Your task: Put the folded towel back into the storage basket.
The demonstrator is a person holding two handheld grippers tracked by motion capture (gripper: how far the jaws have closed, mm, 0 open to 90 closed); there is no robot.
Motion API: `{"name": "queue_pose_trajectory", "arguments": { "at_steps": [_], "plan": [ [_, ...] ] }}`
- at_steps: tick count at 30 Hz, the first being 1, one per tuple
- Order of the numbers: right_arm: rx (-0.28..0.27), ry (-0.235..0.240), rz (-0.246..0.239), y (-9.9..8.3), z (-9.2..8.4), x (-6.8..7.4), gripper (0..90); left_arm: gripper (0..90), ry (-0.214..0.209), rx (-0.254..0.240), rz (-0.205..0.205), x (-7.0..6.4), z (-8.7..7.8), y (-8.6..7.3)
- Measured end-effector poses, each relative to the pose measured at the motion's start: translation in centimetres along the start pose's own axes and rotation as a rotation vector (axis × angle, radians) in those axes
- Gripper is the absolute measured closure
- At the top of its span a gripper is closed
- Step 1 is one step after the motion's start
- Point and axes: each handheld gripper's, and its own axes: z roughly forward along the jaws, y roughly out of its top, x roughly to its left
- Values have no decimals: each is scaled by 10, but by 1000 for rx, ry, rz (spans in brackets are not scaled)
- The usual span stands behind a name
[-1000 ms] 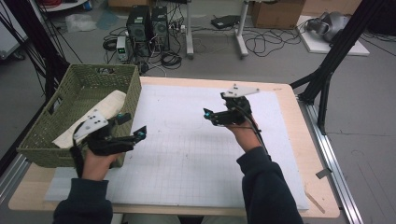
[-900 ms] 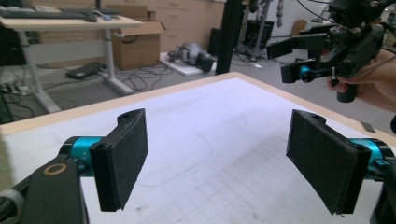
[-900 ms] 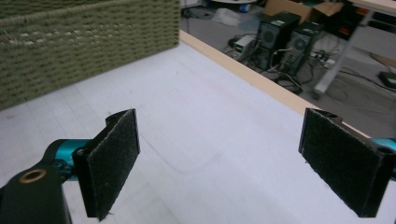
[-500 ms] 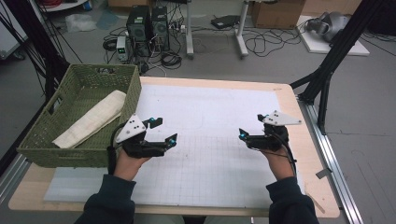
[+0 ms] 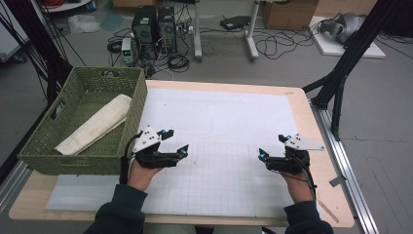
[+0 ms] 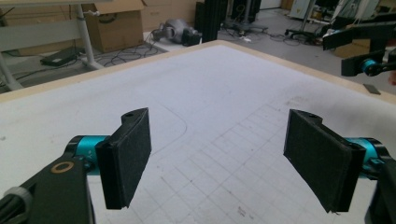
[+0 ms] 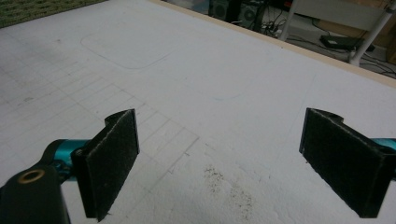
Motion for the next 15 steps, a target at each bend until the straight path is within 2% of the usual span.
{"name": "queue_pose_trajectory", "arguments": {
  "at_steps": [3,7,15],
  "plan": [
    [3,-6,-6,-1,1,1,113,241,10,3,9,-3,0,-5],
    [17,-6,-6,-4,0,4,113,244,2,0,6,-6,0,-7],
    [15,-9,8,-6,-1,2,113,244,10,12,-1,-3,0,-9]
  ]
}}
